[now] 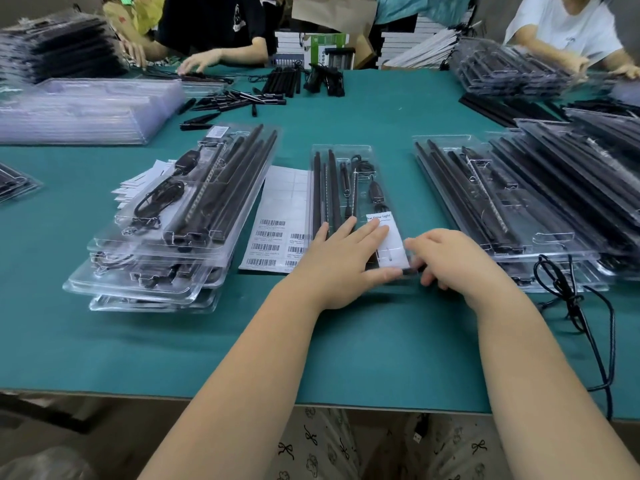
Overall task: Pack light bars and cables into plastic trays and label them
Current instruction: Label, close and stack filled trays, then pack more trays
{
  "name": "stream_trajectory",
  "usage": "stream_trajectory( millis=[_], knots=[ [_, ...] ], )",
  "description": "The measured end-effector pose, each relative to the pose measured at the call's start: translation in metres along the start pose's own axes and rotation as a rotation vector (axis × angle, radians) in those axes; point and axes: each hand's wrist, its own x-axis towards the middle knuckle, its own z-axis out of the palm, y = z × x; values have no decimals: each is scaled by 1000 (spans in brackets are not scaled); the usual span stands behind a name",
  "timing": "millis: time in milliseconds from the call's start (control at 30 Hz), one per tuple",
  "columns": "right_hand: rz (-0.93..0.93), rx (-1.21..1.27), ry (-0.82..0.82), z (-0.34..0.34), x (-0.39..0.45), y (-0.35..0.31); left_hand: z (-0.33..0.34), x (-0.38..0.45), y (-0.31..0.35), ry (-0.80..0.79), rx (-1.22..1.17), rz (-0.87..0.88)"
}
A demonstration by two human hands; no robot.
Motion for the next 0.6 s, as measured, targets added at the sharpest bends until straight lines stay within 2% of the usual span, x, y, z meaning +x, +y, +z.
stream_trajectory(
  millis=[100, 233, 400, 500, 600],
  knots=[
    [57, 223, 3, -1, 0, -1, -2, 1, 2, 16, -68, -10],
    [-67, 168, -76, -1, -4, 3, -7, 1, 3, 77, -218, -14],
    [-217, 181, 83, 4, -2, 1, -9, -1, 3, 77, -257, -14],
    [-219, 218, 83, 6, -1, 1, -10, -1, 3, 75, -267, -16],
    [-180, 282, -9, 7, 0, 1, -9, -1, 4, 80, -257, -21]
  ],
)
